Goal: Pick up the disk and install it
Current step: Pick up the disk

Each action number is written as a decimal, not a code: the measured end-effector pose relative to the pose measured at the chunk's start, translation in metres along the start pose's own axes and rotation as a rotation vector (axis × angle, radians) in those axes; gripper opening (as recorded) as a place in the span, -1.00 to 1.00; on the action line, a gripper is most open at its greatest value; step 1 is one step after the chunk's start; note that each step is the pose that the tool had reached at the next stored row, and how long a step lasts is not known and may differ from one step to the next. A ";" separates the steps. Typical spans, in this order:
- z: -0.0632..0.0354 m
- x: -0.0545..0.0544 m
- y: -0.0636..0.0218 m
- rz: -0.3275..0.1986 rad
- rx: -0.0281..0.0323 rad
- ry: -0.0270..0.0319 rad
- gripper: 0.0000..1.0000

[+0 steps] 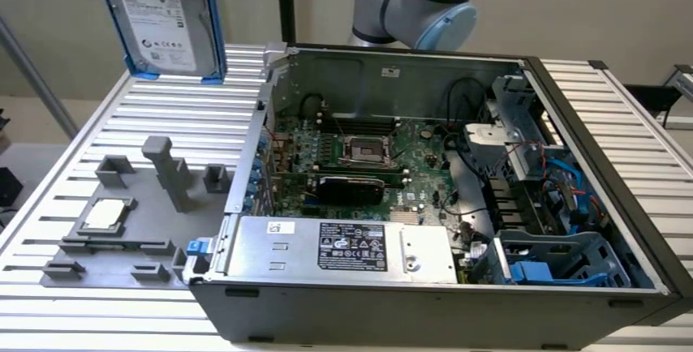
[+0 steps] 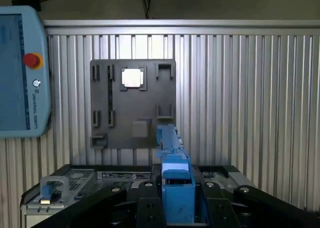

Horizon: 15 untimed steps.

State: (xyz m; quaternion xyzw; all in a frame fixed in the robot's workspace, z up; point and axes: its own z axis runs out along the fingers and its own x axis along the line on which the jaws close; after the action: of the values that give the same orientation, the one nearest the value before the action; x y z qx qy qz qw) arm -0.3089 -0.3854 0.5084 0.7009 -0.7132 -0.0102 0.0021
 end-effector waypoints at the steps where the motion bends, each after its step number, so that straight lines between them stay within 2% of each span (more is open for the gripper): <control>1: -0.0024 0.001 -0.0045 0.000 -0.0002 -0.0002 -0.35; 15: -0.0056 0.017 -0.0668 0.000 -0.0048 -0.0021 -0.35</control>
State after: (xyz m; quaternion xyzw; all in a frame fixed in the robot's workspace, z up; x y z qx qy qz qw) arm -0.2423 -0.4034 0.5127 0.7008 -0.7132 -0.0127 0.0030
